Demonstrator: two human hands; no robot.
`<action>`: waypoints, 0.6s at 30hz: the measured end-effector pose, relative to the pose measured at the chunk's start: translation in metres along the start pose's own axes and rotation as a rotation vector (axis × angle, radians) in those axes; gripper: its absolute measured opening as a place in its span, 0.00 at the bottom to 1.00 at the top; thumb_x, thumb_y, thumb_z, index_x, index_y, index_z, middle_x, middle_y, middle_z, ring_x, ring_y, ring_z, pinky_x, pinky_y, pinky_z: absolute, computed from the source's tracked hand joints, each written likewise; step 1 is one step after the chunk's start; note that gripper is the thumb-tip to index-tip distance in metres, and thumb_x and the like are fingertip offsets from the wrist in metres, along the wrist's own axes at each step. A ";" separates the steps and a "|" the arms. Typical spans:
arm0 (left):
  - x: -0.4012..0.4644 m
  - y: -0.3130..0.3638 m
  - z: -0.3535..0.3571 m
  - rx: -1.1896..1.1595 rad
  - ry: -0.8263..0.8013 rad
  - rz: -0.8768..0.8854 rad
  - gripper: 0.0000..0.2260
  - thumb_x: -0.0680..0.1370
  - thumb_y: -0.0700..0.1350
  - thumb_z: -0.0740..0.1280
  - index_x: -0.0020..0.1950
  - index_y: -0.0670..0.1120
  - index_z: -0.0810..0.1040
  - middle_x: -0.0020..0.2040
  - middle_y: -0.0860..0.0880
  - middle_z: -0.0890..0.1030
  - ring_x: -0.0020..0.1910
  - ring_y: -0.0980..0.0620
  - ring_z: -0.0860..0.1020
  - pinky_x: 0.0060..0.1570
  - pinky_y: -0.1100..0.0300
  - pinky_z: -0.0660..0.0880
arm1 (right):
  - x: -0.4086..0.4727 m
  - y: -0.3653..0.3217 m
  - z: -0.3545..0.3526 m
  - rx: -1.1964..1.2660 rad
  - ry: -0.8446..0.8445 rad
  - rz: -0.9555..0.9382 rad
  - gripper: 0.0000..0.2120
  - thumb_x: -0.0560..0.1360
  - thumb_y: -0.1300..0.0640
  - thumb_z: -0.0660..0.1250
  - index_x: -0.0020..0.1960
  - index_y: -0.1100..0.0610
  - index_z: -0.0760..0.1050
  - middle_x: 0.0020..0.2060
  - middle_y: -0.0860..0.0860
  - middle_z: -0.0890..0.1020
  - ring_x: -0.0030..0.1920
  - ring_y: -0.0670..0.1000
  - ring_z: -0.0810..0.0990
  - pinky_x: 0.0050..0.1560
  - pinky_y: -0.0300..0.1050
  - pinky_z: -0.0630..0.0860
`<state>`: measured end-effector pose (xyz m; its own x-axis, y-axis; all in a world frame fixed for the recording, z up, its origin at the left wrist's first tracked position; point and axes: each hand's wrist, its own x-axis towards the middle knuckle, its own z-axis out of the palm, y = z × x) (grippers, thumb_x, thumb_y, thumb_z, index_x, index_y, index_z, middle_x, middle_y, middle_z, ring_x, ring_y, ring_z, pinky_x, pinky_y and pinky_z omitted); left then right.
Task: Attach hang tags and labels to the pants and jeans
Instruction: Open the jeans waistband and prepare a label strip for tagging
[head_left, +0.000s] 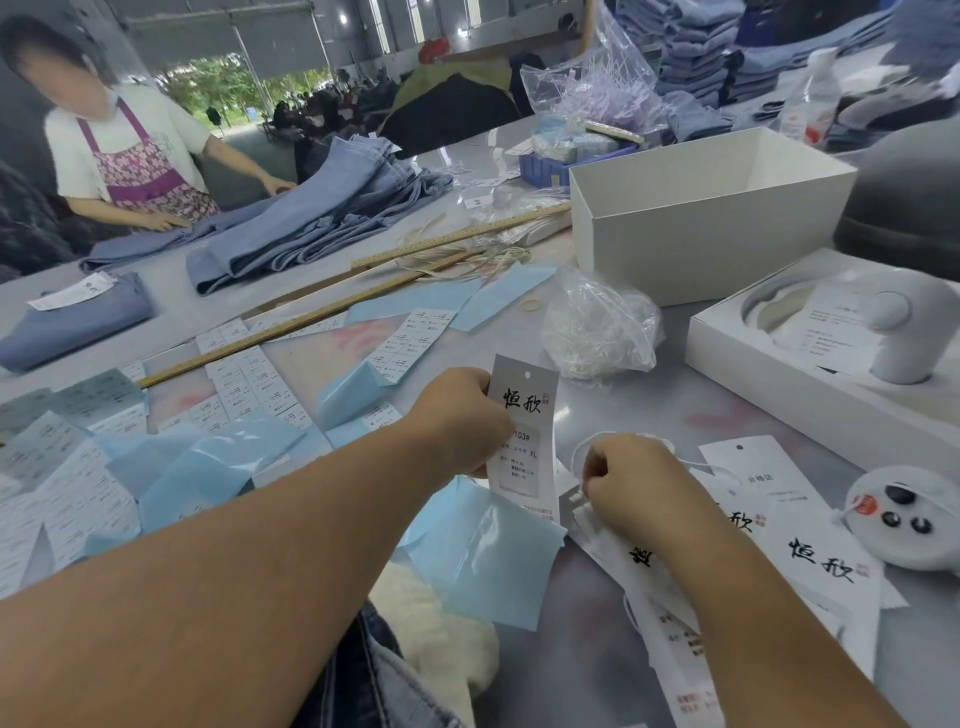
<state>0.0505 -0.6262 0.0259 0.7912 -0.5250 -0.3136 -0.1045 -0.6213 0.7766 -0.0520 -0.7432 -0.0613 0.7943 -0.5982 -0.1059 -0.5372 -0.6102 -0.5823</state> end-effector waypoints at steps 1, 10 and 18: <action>0.000 0.000 0.000 -0.004 0.003 0.003 0.12 0.79 0.32 0.60 0.53 0.47 0.77 0.48 0.47 0.82 0.41 0.48 0.81 0.21 0.62 0.76 | 0.000 -0.001 -0.002 0.063 0.044 -0.011 0.09 0.74 0.62 0.61 0.39 0.52 0.76 0.35 0.45 0.75 0.36 0.43 0.73 0.34 0.41 0.69; 0.000 0.005 -0.004 -0.137 -0.070 0.005 0.11 0.78 0.33 0.62 0.56 0.45 0.78 0.50 0.44 0.84 0.46 0.44 0.84 0.39 0.52 0.83 | 0.000 -0.009 -0.018 0.944 0.215 -0.077 0.06 0.74 0.65 0.65 0.40 0.57 0.75 0.30 0.52 0.84 0.32 0.47 0.80 0.40 0.45 0.77; -0.004 0.007 0.000 -0.128 -0.153 0.062 0.08 0.81 0.40 0.62 0.54 0.49 0.80 0.46 0.46 0.86 0.43 0.49 0.85 0.34 0.56 0.82 | -0.003 -0.014 -0.020 0.976 0.281 -0.102 0.07 0.75 0.60 0.70 0.39 0.54 0.77 0.26 0.47 0.77 0.25 0.44 0.71 0.31 0.41 0.68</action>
<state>0.0464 -0.6284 0.0327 0.6842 -0.6479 -0.3349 -0.0650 -0.5115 0.8568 -0.0523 -0.7433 -0.0371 0.6606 -0.7439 0.1013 0.0952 -0.0509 -0.9942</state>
